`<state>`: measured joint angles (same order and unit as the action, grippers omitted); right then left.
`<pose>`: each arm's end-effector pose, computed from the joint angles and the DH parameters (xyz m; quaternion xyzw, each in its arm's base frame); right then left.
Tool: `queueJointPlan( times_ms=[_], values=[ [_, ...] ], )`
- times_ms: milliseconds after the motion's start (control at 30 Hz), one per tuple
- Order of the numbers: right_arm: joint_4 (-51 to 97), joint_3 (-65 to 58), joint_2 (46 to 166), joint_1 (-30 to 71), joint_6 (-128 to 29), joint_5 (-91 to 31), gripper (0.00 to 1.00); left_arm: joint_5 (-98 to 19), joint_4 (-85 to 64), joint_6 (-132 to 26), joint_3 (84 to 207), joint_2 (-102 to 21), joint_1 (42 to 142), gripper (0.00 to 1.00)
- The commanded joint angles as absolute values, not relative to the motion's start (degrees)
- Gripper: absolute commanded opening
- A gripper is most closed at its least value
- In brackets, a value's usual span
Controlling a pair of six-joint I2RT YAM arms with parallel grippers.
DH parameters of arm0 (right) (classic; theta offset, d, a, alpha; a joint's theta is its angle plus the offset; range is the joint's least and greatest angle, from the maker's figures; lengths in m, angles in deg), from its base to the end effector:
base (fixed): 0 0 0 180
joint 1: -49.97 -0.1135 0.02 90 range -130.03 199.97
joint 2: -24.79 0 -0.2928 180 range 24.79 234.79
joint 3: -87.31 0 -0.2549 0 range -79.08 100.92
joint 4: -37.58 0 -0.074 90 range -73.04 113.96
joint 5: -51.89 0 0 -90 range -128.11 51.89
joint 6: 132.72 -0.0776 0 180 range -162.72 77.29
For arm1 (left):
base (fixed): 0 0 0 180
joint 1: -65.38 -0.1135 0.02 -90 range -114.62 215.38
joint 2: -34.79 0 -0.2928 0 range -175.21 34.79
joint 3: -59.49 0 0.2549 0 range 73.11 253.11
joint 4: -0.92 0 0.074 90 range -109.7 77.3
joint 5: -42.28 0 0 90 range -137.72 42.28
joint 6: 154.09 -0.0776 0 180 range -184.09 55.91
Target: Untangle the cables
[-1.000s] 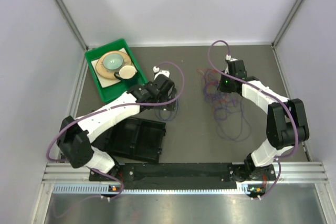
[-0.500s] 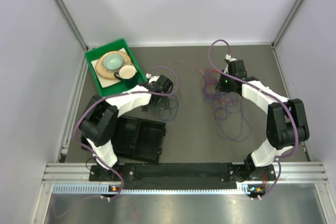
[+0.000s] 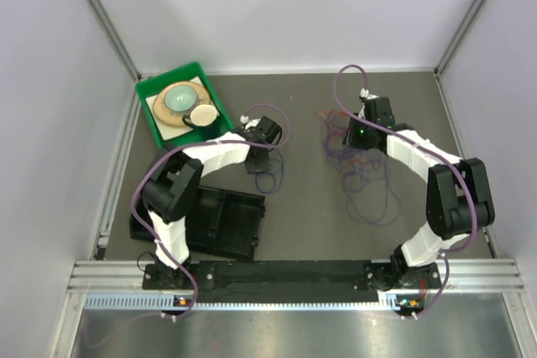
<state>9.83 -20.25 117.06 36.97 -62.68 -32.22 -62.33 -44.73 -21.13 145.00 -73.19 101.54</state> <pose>0.3620 0.0917 0.2080 0.0380 0.9304 0.1484 0.3329 0.3357 -0.2211 0.1562 -0.0818 0.9707 -0.0236 0.2246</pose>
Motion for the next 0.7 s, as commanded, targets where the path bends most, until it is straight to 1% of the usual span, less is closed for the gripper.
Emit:
queueJointPlan(
  times_ms=[0,33,67,100,133,267,333,467,567,667],
  values=[
    [11.0,-20.7,112.4,36.7,-63.0,-31.9,0.44,-64.9,-44.6,-22.7,146.6,-73.9,101.7,0.27],
    [10.8,-20.8,111.8,36.7,-63.0,-32.0,0.55,-65.3,-45.0,-23.0,146.9,-74.0,101.7,0.21],
    [10.2,-20.8,110.4,36.8,-63.0,-32.0,0.71,-65.7,-45.1,-23.1,147.1,-73.9,101.7,0.10],
    [10.0,-20.8,109.5,36.7,-63.1,-32.0,0.75,-66.2,-45.6,-23.4,147.3,-73.8,101.6,0.03],
    [9.5,-20.9,108.6,36.7,-63.2,-32.0,0.79,-66.4,-45.8,-23.5,148.2,-73.6,101.6,0.00],
    [8.3,-21.9,102.4,36.7,-64.4,-32.1,0.79,-68.7,-48.1,-24.3,150.4,-70.2,101.4,0.00],
    [8.6,-22.8,98.5,36.6,-65.3,-31.3,0.79,-69.2,-49.2,-25.3,151.5,-66.7,100.6,0.00],
    [9.5,-26.2,93.8,35.1,-67.7,-29.2,0.79,-65.5,-50.8,-27.3,153.9,-60.2,96.9,0.00],
    [9.5,-27.5,91.8,32.7,-69.3,-27.9,0.79,-63.7,-54.4,-30.4,156.7,-54.5,94.3,0.00],
    [11.4,-28.5,90.4,28.1,-71.9,-27.4,0.79,-64.9,-56.9,-34.1,158.9,-48.0,92.6,0.00]
  ],
)
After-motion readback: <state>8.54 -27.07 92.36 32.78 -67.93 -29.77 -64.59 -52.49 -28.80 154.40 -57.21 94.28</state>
